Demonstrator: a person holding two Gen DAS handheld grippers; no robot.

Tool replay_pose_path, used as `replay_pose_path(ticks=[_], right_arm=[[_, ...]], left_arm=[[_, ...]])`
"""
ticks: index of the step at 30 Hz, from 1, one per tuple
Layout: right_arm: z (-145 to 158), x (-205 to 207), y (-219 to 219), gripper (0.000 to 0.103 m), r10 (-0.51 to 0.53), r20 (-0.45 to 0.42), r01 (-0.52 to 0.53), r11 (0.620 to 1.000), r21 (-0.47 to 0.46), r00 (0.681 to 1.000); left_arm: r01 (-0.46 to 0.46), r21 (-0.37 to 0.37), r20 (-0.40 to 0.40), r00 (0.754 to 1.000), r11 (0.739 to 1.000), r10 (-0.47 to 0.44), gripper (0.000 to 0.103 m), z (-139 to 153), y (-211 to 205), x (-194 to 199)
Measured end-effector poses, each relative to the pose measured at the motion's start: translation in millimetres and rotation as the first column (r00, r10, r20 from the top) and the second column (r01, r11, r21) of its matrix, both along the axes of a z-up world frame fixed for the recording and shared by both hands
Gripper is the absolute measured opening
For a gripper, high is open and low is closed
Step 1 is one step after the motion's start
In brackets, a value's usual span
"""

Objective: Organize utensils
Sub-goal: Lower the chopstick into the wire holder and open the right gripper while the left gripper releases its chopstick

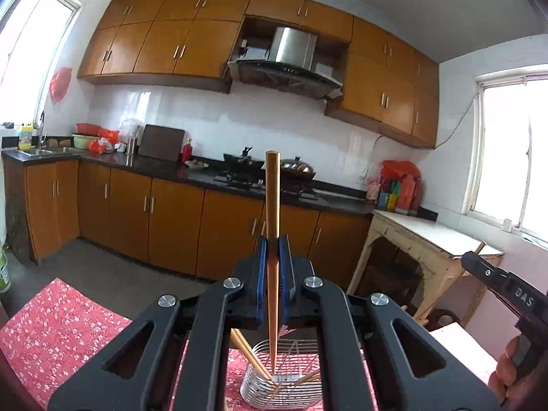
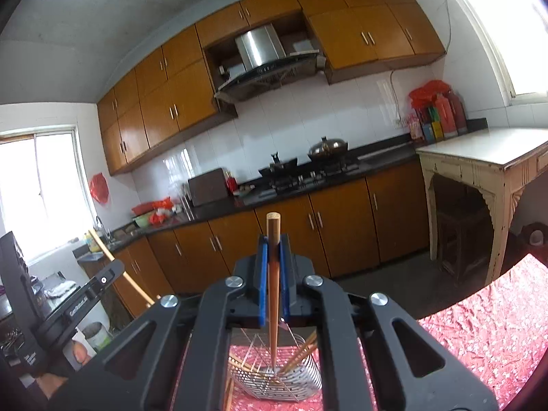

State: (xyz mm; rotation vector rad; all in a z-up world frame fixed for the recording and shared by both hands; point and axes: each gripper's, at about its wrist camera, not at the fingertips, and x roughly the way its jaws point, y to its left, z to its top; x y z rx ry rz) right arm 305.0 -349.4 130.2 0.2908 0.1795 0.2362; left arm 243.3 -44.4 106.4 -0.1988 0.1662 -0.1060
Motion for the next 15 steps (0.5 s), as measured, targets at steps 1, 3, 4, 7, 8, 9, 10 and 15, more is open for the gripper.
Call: replay_pose_path(ticks=[1,3,4,7,8,9,10,15], right_arm=[[-5,4,1,0.008,0.004,-0.015,-0.004,1.0,0.001,1.0],[-14,8,2,0.008,0.012,-0.037,-0.011,1.0,0.002,0.999],[-17,9,4,0.008,0.012,-0.045,-0.012,1.0,0.0,0.999],[-30,15,6,0.008,0.016,-0.076,-0.016,1.0,0.001,0.997],[-33,15,6,0.008,0.015,-0.084,-0.015,1.0,0.001,0.996],[-37,18,7,0.008,0.014,-0.096,-0.014,1.0,0.001,0.995],[-40,21,7,0.008,0.013,-0.108,-0.013,1.0,0.002,0.994],[-56,32,8,0.011,0.005,-0.173,-0.004,1.0,0.003,0.985]], left_arm=[[0.0,-0.003,-0.01,1.0,1.0,0.0,0.007,-2,0,3],[0.006,-0.017,-0.039,0.999,1.0,-0.006,0.007,-11,4,7],[0.008,-0.02,-0.045,0.999,1.0,-0.009,0.007,-14,6,6],[0.012,-0.01,-0.064,0.998,1.0,-0.013,0.007,-20,5,7],[0.011,-0.003,-0.074,0.997,1.0,-0.012,0.007,-23,5,8],[0.013,-0.001,-0.081,0.997,1.0,-0.013,0.007,-24,4,10],[0.014,0.001,-0.091,0.996,1.0,-0.014,0.007,-25,3,12],[0.018,0.013,-0.157,0.987,1.0,-0.015,0.007,-34,5,22]])
